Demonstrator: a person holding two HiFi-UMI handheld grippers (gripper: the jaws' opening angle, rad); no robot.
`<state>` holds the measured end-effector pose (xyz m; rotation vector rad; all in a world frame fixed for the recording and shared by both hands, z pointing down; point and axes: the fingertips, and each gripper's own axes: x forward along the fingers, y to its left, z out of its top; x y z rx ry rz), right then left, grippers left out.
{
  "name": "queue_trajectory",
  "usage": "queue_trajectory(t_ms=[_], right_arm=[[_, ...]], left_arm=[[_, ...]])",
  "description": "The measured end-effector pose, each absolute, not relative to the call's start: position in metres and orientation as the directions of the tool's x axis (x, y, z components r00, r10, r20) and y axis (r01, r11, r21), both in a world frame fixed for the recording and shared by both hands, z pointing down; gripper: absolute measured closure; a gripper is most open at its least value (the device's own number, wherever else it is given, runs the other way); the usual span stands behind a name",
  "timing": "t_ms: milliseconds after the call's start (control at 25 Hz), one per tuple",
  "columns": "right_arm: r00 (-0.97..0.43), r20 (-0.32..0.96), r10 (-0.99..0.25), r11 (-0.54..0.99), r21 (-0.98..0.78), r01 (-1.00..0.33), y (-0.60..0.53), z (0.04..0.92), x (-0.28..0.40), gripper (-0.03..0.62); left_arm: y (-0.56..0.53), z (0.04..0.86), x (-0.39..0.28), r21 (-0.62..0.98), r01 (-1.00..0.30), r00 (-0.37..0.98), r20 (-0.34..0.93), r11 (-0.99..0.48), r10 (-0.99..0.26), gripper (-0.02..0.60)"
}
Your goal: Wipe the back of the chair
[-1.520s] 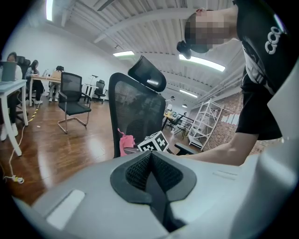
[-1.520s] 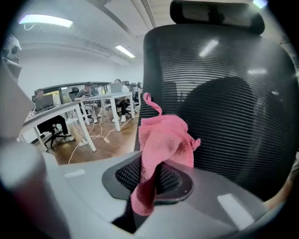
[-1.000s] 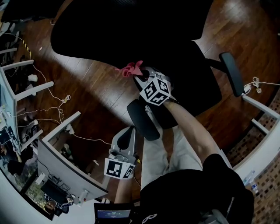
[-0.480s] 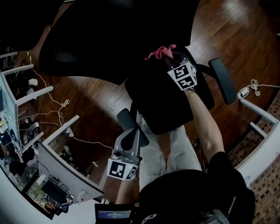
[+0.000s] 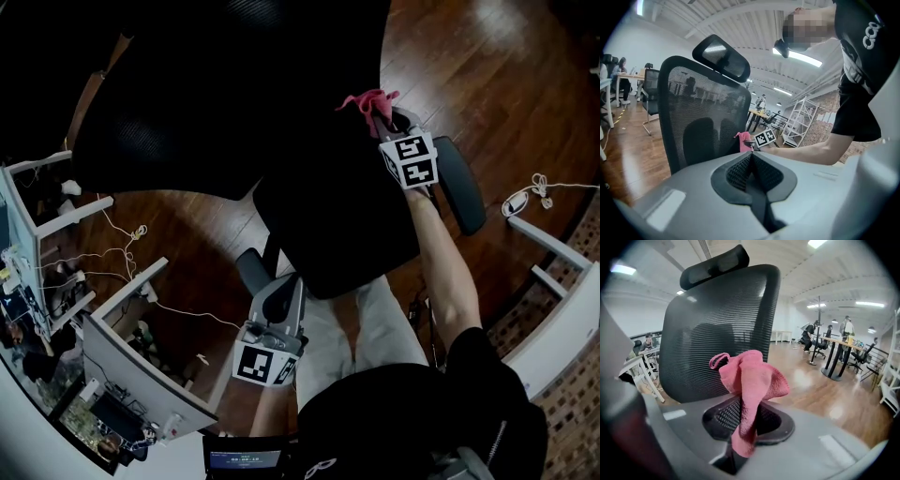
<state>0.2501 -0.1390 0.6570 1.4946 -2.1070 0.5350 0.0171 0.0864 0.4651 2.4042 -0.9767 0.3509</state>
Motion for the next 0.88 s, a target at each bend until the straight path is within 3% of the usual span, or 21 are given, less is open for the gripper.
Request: queue_trajectory(t_ms=[560,880], right_arm=[[-0.277,0.56,-0.781,0.308,-0.04,-0.951,-0.126,0.62,0.24,0.543],[-0.386,0.451,-0.805,0.417,-0.034,-0.908,-0.103,0.53,0.153,0.543]], left_arm=[[0.094,0.46,0.003,0.36,-0.705,0.708,0.393,-0.611,-0.586,0.594],[0.103,0.449,-0.033,0.364,-0.703,0.711,0.346,-0.611,-0.611,0.594]])
